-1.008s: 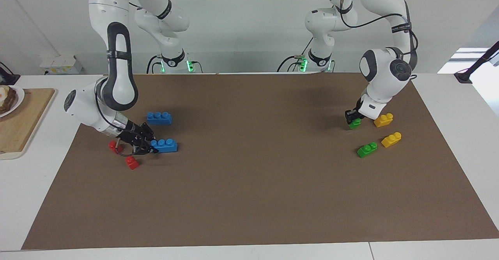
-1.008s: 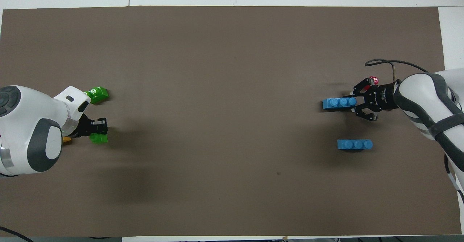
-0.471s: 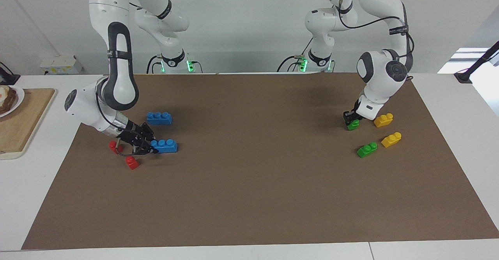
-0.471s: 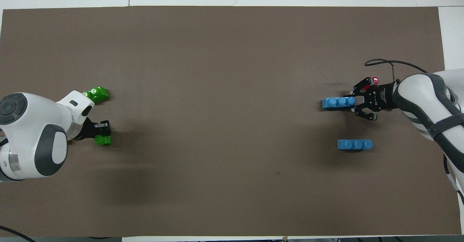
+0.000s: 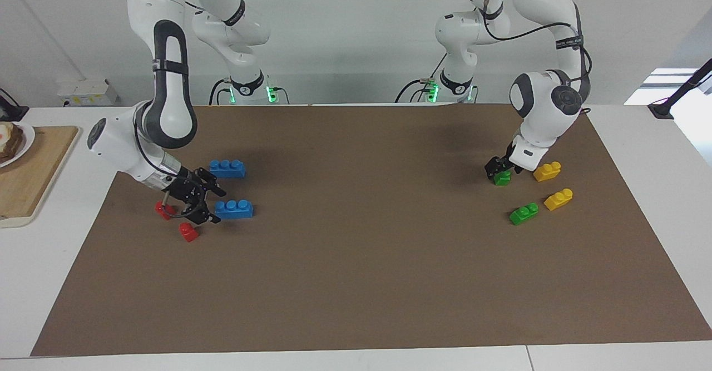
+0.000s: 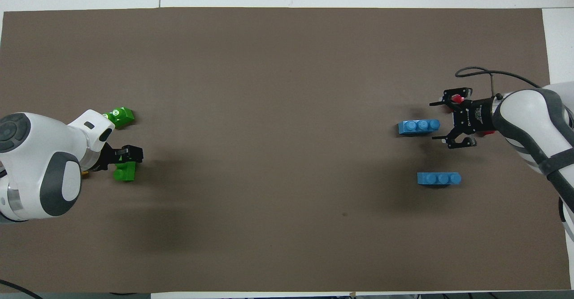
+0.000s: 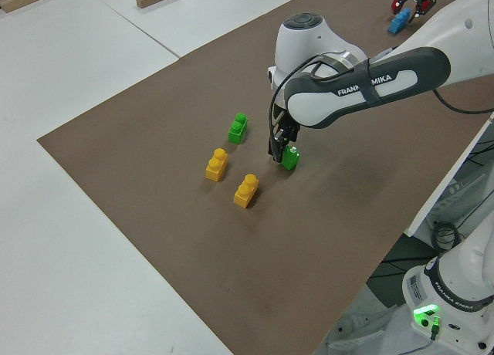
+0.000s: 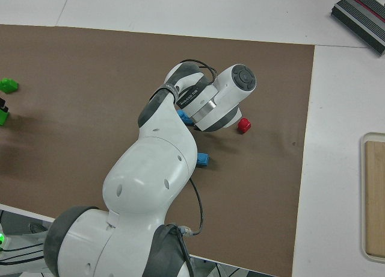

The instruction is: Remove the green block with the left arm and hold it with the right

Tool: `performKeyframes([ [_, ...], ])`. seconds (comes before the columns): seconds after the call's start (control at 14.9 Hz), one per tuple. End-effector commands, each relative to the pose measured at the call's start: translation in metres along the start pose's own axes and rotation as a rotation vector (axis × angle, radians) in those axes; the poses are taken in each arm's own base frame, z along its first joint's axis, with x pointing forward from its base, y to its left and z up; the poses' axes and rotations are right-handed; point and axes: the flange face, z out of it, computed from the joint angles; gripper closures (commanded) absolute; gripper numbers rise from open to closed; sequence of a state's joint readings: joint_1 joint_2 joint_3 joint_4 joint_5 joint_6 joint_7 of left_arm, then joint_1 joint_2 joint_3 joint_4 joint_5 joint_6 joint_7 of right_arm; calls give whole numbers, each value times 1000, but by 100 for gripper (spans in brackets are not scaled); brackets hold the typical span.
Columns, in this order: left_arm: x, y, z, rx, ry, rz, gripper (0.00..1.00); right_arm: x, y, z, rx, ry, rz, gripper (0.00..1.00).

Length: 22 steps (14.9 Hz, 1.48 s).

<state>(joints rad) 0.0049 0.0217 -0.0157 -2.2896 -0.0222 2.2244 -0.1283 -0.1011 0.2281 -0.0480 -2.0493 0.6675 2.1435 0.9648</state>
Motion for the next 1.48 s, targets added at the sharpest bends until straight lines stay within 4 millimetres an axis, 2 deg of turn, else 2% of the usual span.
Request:
performKeyframes([
  [0.0, 3, 3, -49, 14, -8, 22, 0, -29, -3, -37, -16, -8, -18, 0],
  [0.27, 9, 6, -104, 18, -32, 26, 0, -59, -25, -87, -14, 50, -129, 0],
  [0.4, 10, 9, -128, 18, -31, 30, 0, -77, -31, -104, -21, 86, -185, 0],
  [0.61, 10, 15, -155, 20, -38, 40, 0, -104, -32, -140, -18, 186, -290, 0],
  [0.74, 10, 16, -182, 19, -28, 44, 0, -132, -32, -159, -25, 215, -388, 0],
  [1.01, 5, 16, -194, 18, -25, 42, 0, -168, -30, -203, -85, 318, -638, 0],
  [1.21, 0, 14, -192, 20, -31, 38, 0, -174, -23, -227, -142, 389, -887, 0],
  [1.41, -8, 17, -200, 18, -25, 42, 0, -179, -15, -243, -195, 429, -1113, 0],
])
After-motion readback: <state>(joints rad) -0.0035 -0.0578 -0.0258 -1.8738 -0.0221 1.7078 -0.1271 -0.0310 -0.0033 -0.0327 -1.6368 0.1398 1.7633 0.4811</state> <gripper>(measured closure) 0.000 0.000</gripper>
